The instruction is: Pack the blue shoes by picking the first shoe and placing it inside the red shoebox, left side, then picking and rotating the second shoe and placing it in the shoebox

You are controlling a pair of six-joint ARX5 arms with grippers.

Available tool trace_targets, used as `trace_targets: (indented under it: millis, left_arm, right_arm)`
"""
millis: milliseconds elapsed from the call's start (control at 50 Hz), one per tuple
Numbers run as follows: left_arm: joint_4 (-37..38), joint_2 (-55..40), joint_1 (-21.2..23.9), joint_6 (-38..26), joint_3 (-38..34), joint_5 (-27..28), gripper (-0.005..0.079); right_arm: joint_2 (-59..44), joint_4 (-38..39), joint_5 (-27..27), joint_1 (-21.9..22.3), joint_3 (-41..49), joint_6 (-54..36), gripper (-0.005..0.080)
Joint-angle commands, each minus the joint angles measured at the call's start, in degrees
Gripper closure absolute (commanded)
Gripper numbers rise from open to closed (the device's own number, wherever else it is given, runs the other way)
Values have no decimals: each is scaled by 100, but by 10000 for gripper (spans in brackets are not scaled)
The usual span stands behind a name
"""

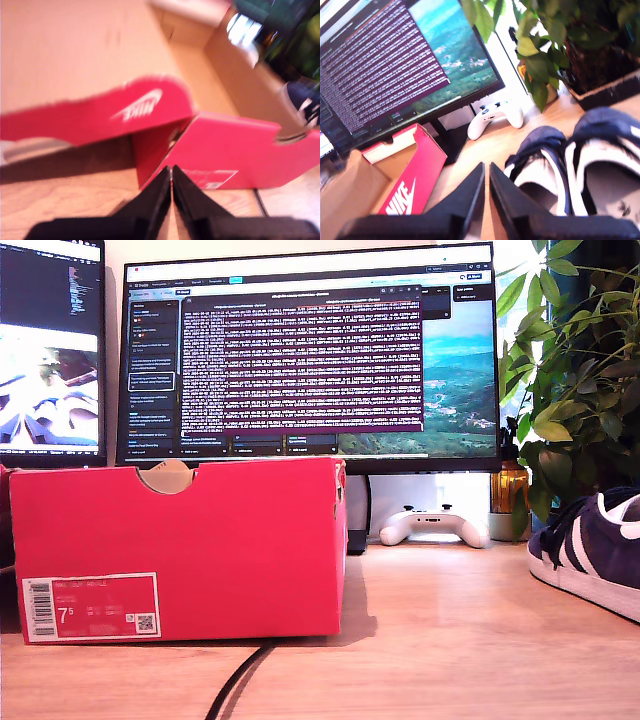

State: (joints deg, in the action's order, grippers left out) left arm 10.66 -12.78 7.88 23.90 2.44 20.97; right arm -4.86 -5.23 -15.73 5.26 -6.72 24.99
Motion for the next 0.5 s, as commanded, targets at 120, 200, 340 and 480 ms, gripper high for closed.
trace_targets:
  millis: [120, 200, 340, 480]
  left_arm:
    - [-1145, -1001, 321, 13, -136, -461, 764]
    - [-1589, -1480, 411, -33, -136, -542, 764]
    - [-2315, -2365, 522, -44, -136, -555, 764]
    - [-2905, -3008, 671, -26, -136, -531, 764]
  right_arm:
    - [-719, -380, -214, 0, -634, -155, 754]
    - [-1078, -758, -216, 0, -966, -278, 754]
    - [-1856, -1696, -221, -2, -1762, -304, 754]
    - [-2728, -2621, -227, -55, -2776, -640, 752]
